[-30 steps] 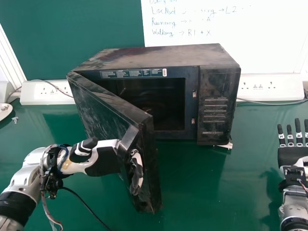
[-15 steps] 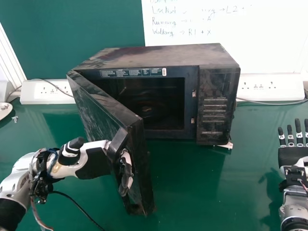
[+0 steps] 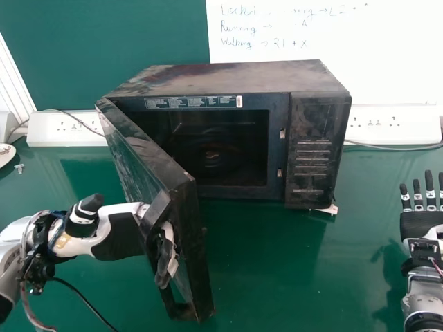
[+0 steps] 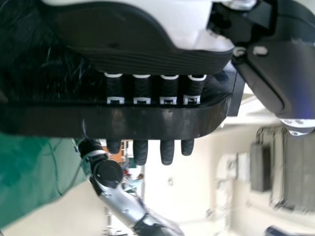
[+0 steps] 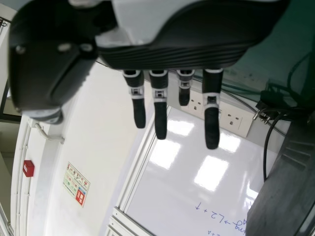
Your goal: Open the door of oven
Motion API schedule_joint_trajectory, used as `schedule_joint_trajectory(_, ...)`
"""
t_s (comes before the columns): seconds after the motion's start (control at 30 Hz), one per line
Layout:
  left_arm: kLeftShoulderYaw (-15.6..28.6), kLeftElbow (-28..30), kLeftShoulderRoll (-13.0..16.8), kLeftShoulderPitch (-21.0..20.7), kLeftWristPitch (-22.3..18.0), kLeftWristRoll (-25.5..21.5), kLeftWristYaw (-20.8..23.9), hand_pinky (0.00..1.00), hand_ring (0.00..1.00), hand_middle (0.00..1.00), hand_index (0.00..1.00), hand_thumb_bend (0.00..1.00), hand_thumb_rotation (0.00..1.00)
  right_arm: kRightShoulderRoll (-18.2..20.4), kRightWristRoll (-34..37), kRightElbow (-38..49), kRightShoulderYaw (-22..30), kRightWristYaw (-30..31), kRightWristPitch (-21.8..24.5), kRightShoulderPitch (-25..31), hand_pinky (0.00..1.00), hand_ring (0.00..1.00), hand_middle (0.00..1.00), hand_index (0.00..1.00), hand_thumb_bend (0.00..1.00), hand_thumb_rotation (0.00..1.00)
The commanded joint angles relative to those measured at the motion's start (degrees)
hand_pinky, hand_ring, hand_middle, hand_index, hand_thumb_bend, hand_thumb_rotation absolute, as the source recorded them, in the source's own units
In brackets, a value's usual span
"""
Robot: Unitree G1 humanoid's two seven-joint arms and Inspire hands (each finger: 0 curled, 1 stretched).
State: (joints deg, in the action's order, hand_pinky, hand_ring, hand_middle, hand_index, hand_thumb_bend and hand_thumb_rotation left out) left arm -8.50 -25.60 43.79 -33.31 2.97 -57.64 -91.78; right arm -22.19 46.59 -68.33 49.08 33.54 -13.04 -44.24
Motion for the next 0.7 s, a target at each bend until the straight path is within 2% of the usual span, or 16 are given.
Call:
schedule_joint_trajectory(0.0, 22.4, 2.6, -2.9, 0.4, -1.3, -21.4, -0.7, 0.56, 0.70, 0.89, 0.79, 0.62, 0.14, -0.6, -0.2, -0.4, 0.0, 0.6, 0.4, 0.2, 0.38, 0.46, 0.55, 0.65, 1.00, 0.86)
schedule_joint_trajectory(0.03, 27.7, 2.3, -7.9, -0.6, -15.3, -20.4, -0.7, 0.63, 0.75, 0.89, 0.75, 0.64, 0.18, -0.6, -0.1, -0.4, 0.1, 0.5, 0.5, 0.2, 0.38, 0.46, 0.55, 0.64, 1.00, 0.86)
schedule_joint_trajectory(0.07, 32.7, 1.0, -12.4, -1.9, -24.1, -20.4, -0.7, 0.65, 0.75, 0.87, 0.78, 0.59, 0.41, -0.5, -0.1, -0.3, 0.1, 0.3, 0.4, 0.1, 0.38, 0.45, 0.54, 0.63, 1.00, 0.86)
schedule_joint_trajectory(0.1, 36.1, -0.1, -16.2, -2.6, -28.5, -20.8, -0.7, 0.55, 0.66, 0.78, 0.77, 0.60, 0.45, -0.5, -0.1, -0.3, 0.1, 0.3, 0.4, 0.1, 0.37, 0.45, 0.54, 0.63, 1.00, 0.86)
schedule_joint_trajectory(0.13, 38.4, -0.9, -19.0, -2.9, -28.9, -22.1, -0.7, 0.49, 0.62, 0.73, 0.75, 0.62, 0.44, -0.4, 0.0, -0.1, 0.1, 0.3, 0.4, 0.1, 0.37, 0.45, 0.54, 0.63, 1.00, 0.86)
schedule_joint_trajectory(0.17, 39.7, -1.1, -20.6, -2.9, -26.9, -23.6, -0.7, 0.40, 0.54, 0.71, 0.75, 0.67, 0.45, -0.3, 0.0, 0.0, 0.1, 0.2, 0.3, 0.1, 0.37, 0.45, 0.54, 0.62, 1.00, 0.86)
schedule_joint_trajectory(0.2, 41.1, -0.9, -22.2, -3.1, -27.8, -24.3, -0.7, 0.37, 0.52, 0.70, 0.75, 0.68, 0.45, -0.3, 0.0, 0.1, 0.2, 0.3, 0.4, 0.1, 0.37, 0.45, 0.55, 0.63, 1.00, 0.86)
schedule_joint_trajectory(0.23, 41.6, -0.4, -22.5, -2.9, -27.5, -24.4, -0.7, 0.42, 0.56, 0.71, 0.77, 0.72, 0.49, -0.3, 0.1, 0.1, 0.2, 0.3, 0.4, 0.1, 0.37, 0.45, 0.55, 0.63, 1.00, 0.86)
schedule_joint_trajectory(0.3, 41.9, 0.4, -21.8, -1.8, -26.1, -23.6, -0.7, 0.33, 0.49, 0.69, 0.71, 0.71, 0.46, -0.4, 0.1, 0.1, 0.2, 0.6, 0.6, 0.1, 0.36, 0.45, 0.55, 0.63, 1.00, 0.85)
schedule_joint_trajectory(0.37, 42.2, 1.1, -20.6, -0.9, -24.9, -22.5, -0.7, 0.29, 0.42, 0.66, 0.57, 0.58, 0.21, -0.6, 0.1, 0.0, 0.2, 0.5, 0.6, 0.2, 0.37, 0.46, 0.55, 0.64, 1.00, 0.86)
schedule_joint_trajectory(0.4, 42.8, 1.3, -20.6, -1.0, -25.0, -22.3, -0.7, 0.25, 0.38, 0.62, 0.53, 0.54, 0.14, -0.9, -0.1, -0.4, 0.2, 0.2, 0.6, 0.2, 0.37, 0.46, 0.55, 0.65, 1.00, 0.87)
schedule_joint_trajectory(0.53, 44.0, 1.8, -18.6, -0.6, -23.0, -21.0, -0.7, 0.21, 0.34, 0.63, 0.50, 0.51, 0.09, -1.1, -0.4, -0.3, -0.1, 0.5, 0.2, 0.3, 0.38, 0.45, 0.55, 0.65, 1.00, 0.89)
schedule_joint_trajectory(0.6, 45.2, 2.2, -19.2, -0.7, -23.9, -20.9, -0.7, 0.22, 0.33, 0.61, 0.50, 0.51, 0.08, -1.1, -0.4, -0.2, -0.1, 0.3, 0.3, 0.3, 0.38, 0.45, 0.54, 0.64, 1.00, 0.87)
schedule_joint_trajectory(0.67, 45.3, 3.4, -19.4, 0.0, -25.4, -19.9, -0.7, 0.26, 0.37, 0.60, 0.50, 0.51, 0.08, -1.3, -0.1, -0.4, 0.2, 0.4, 0.7, 0.3, 0.38, 0.45, 0.54, 0.64, 1.00, 0.86)
